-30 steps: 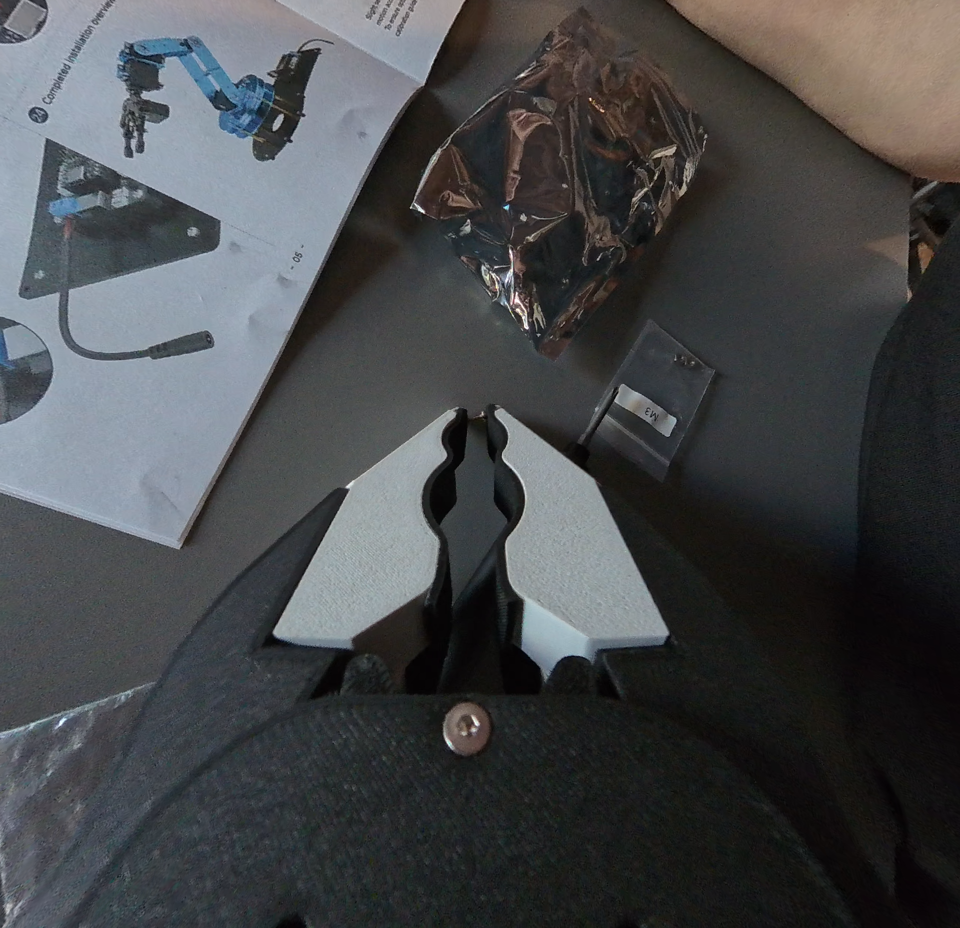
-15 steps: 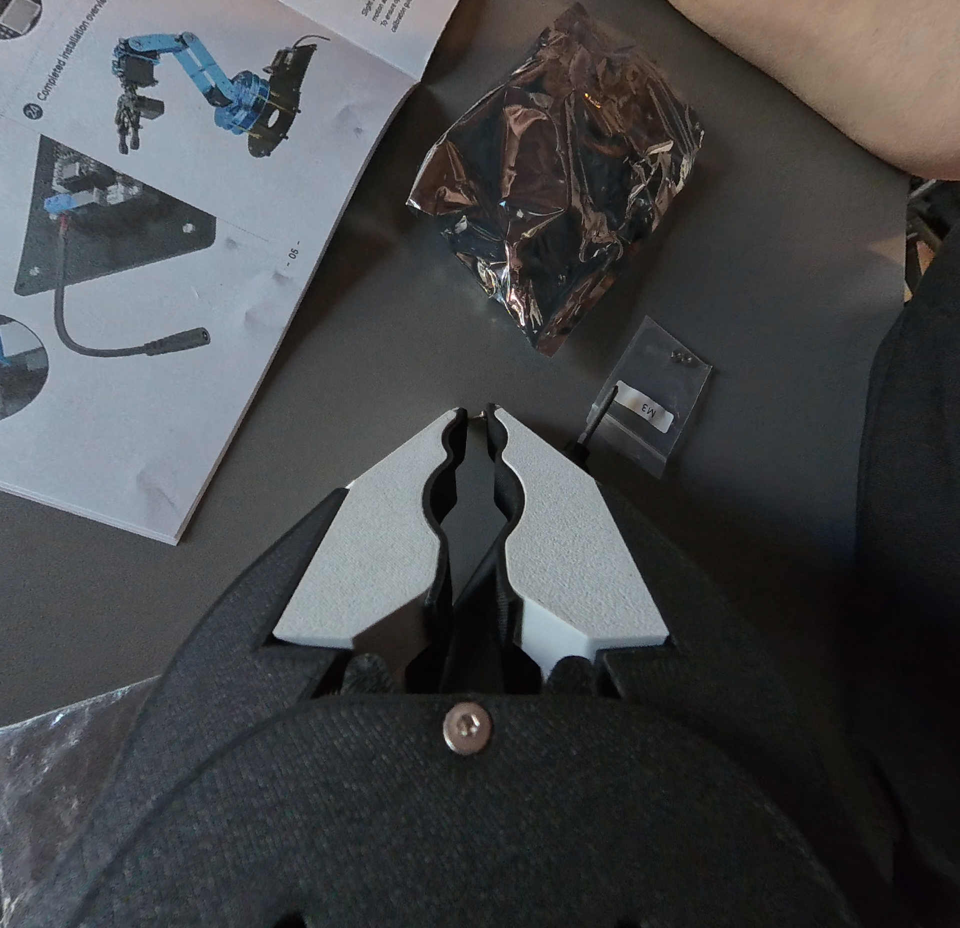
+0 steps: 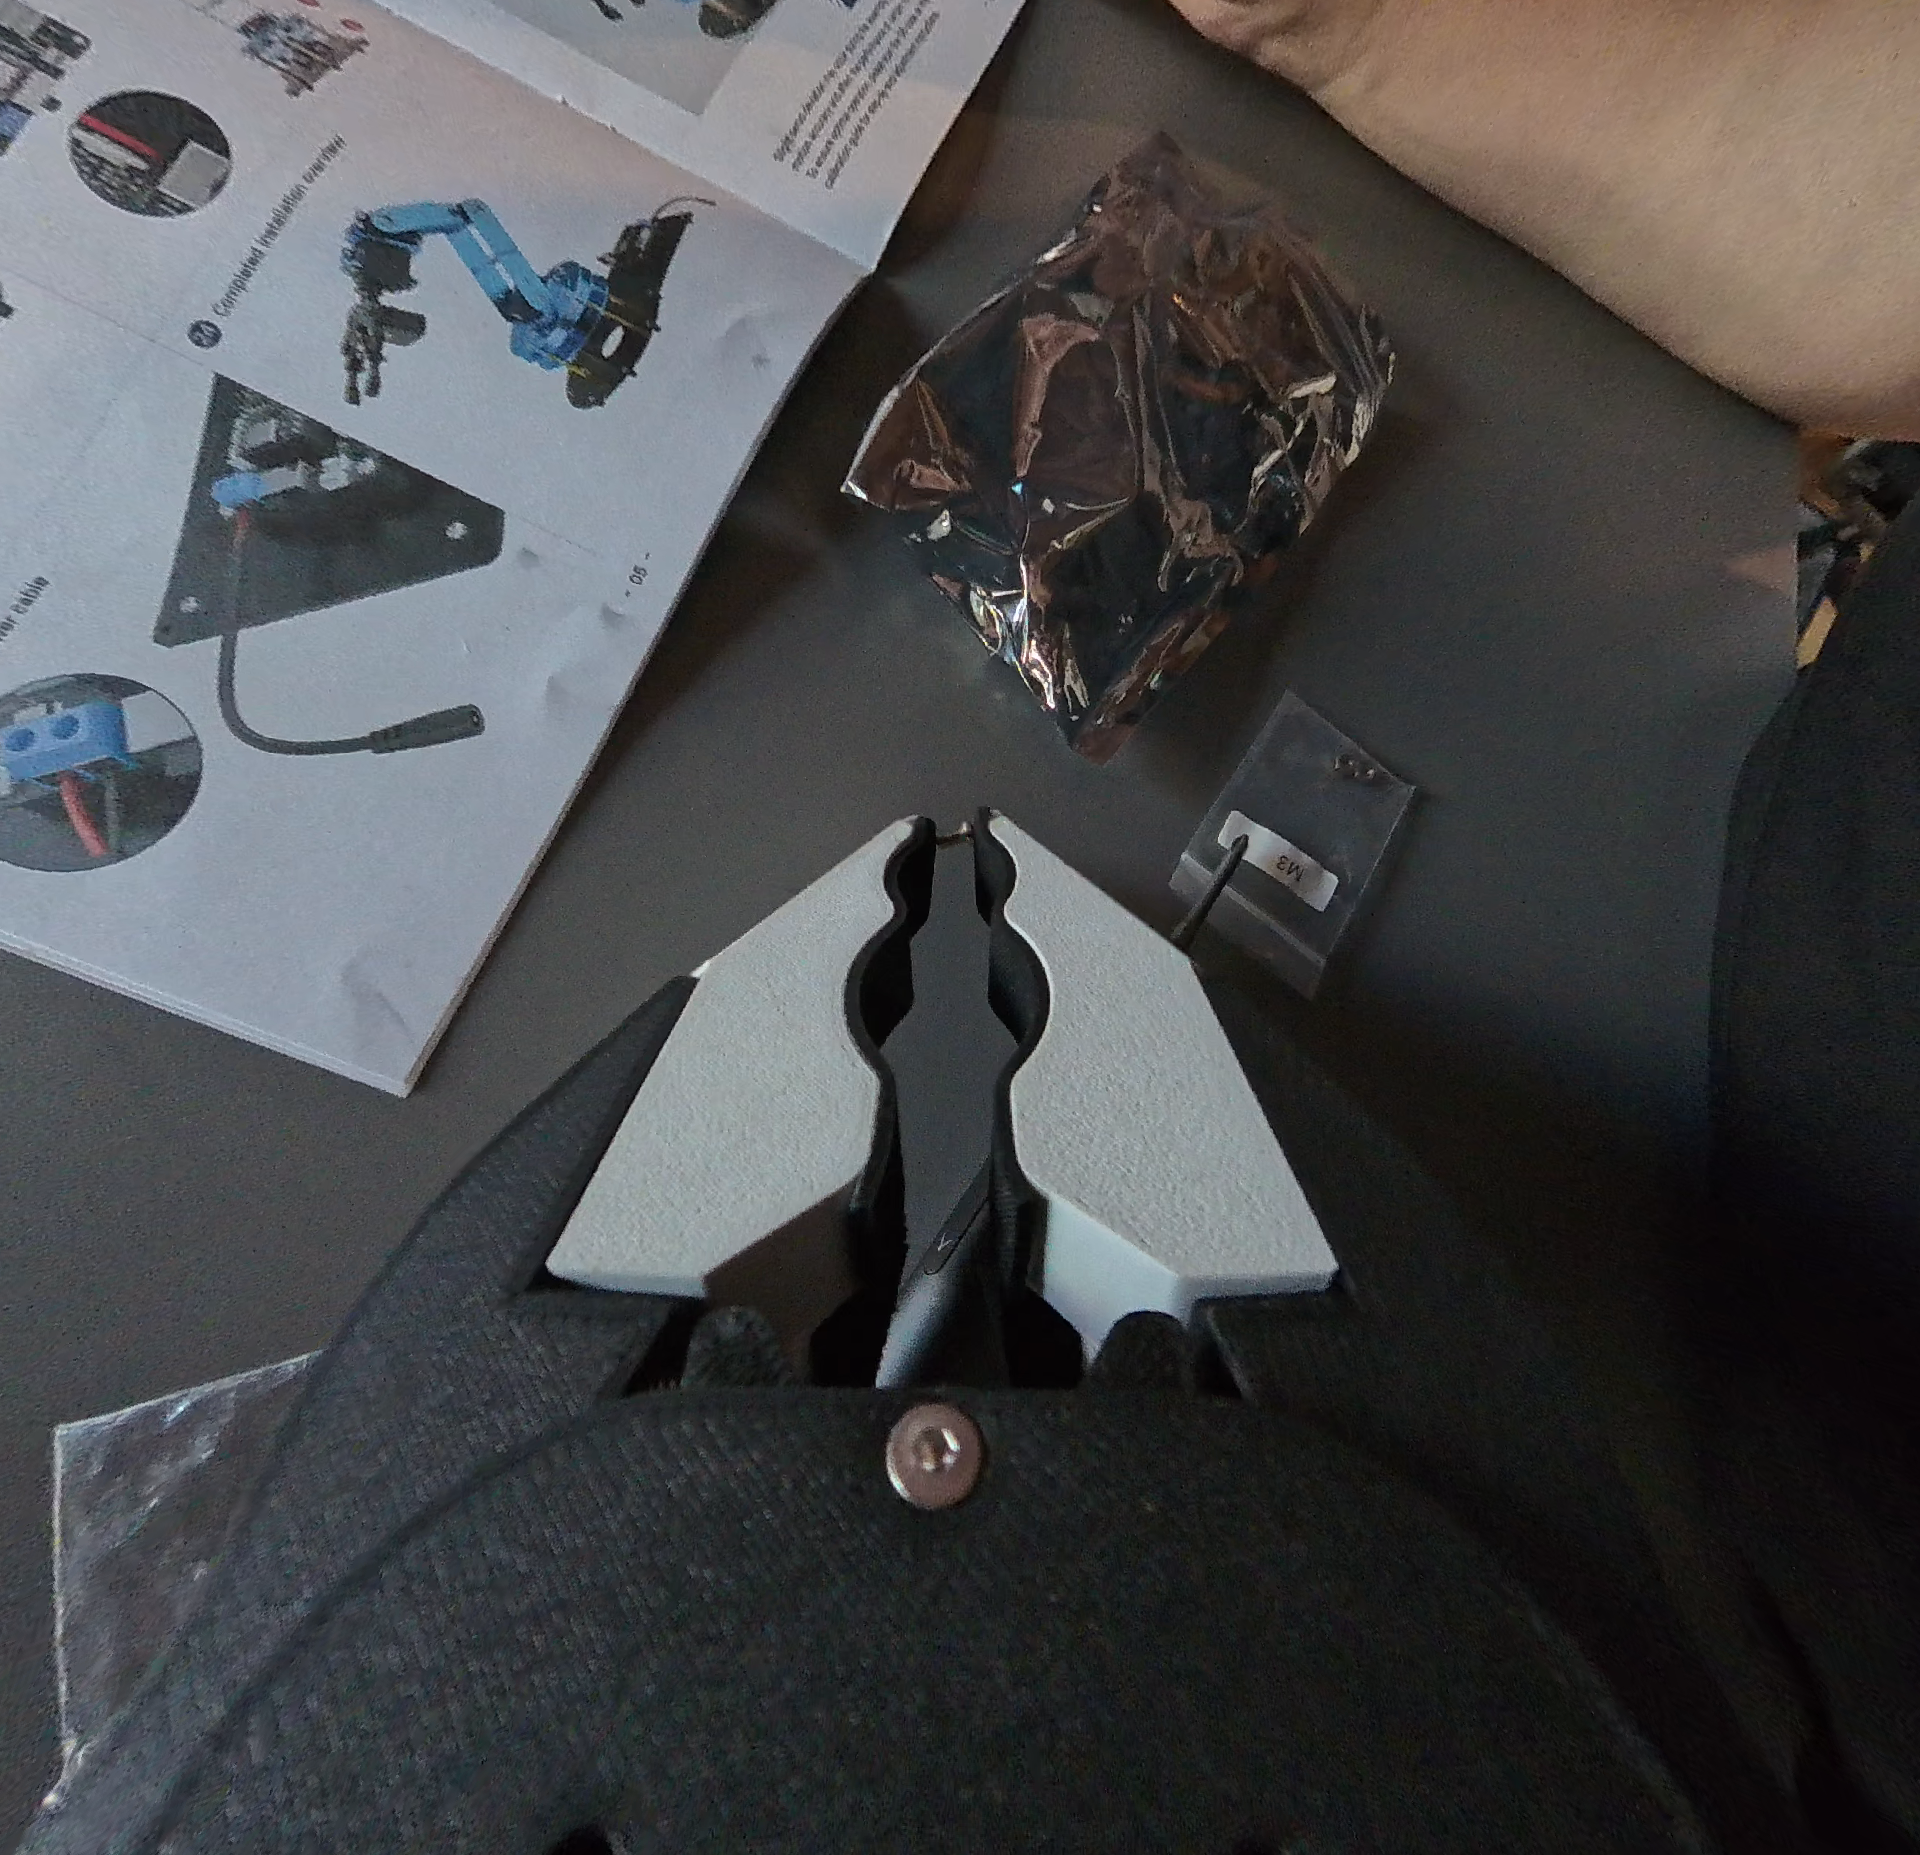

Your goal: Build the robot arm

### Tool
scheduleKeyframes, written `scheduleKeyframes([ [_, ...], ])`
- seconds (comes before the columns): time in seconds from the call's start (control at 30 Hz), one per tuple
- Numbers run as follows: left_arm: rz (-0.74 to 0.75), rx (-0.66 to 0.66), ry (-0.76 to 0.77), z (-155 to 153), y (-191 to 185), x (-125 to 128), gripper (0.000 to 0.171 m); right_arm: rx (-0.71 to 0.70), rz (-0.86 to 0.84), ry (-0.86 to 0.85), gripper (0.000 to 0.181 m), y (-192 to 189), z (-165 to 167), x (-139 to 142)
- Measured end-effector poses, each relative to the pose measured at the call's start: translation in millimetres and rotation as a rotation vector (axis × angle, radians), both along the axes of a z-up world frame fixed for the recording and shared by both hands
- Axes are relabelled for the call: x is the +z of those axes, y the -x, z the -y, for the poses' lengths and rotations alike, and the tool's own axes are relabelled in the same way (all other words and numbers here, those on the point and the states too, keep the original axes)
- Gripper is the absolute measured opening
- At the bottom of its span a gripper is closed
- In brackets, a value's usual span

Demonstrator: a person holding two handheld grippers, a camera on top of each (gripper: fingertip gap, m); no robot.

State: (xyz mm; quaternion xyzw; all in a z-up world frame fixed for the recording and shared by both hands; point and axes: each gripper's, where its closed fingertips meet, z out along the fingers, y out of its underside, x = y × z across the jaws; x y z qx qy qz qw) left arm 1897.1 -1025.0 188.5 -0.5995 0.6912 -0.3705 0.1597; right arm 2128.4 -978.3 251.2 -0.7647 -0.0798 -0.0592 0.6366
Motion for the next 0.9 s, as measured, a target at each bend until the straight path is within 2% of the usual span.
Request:
scheduleKeyframes([
  [0.17,0.018,0.074,0.007,-7,0,6,0.006,0.001,0.002,0.004,0.018,0,-1,-1],
  [0.5,0.065,0.235,-0.011,-21,35,27,0.006,-0.018,0.002,-0.018,0.018,-5,-1,2],
  [0.9,0.080,0.322,-0.012,-3,65,39,0.006,-0.007,0.032,-0.023,0.018,-2,-2,4],
])
